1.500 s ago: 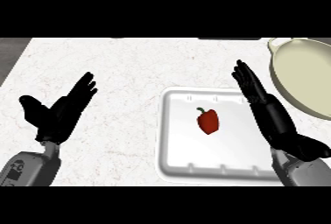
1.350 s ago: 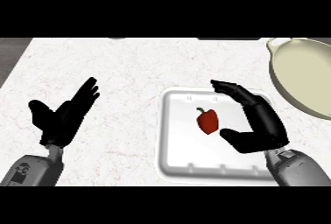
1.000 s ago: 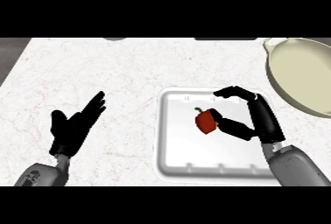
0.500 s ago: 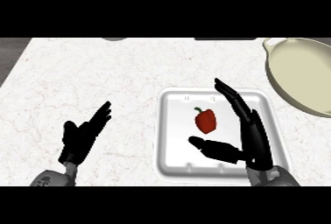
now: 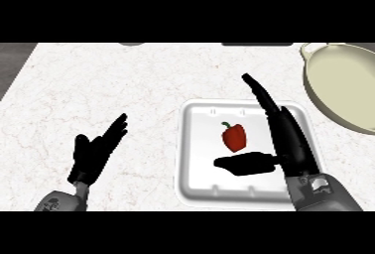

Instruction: Pick the bell pepper from the tray and place it in the pot

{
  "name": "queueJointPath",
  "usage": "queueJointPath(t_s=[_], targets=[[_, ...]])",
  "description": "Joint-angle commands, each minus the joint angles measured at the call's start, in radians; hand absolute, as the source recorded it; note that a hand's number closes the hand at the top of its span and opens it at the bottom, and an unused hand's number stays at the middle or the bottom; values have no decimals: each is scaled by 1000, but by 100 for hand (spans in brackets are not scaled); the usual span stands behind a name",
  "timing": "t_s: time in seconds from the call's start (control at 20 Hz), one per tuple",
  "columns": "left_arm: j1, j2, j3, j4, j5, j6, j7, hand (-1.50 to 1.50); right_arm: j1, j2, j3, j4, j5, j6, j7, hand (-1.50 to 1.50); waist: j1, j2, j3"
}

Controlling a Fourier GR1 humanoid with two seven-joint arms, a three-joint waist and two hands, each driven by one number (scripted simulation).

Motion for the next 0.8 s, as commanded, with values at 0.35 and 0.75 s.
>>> queueJointPath(t_s=[0.35,0.75], targets=[[-11,-20,8,-6,-23,-16,7,0,-64,19,36,259,-113,281,129,-150,10,5,1],[-23,-20,96,58,-27,-103,-25,0,6,64,-59,418,11,272,-105,-150,2,3,1]])
